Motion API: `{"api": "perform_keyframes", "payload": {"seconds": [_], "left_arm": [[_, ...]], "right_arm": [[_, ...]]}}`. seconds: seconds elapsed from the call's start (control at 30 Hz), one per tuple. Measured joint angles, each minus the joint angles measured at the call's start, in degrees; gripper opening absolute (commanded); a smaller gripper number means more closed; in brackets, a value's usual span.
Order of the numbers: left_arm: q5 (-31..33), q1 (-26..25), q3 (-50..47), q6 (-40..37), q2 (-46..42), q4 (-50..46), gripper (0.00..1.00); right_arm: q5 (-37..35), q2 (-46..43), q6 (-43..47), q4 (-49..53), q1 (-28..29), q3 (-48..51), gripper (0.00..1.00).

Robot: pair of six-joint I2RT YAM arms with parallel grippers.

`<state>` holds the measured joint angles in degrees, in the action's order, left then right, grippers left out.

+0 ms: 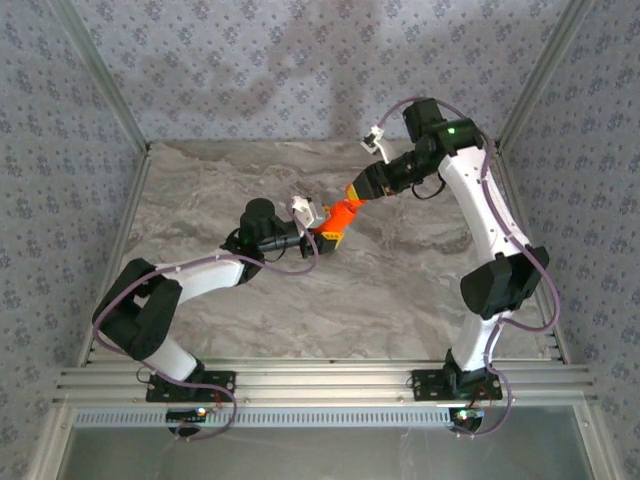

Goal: Sort the pills into containers

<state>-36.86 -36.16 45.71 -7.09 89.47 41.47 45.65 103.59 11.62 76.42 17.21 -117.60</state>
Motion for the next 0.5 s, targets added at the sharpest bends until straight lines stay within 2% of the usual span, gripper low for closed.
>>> {"api": "perform_keyframes", "payload": {"seconds": [0.5], "left_arm": [[-1.1,0.6,0.4,-1.4,-0.1,-1.9,0.00]], "right_arm": [[-1.0,0.0,1.6,1.8,0.7,-0.1,0.44]]}}
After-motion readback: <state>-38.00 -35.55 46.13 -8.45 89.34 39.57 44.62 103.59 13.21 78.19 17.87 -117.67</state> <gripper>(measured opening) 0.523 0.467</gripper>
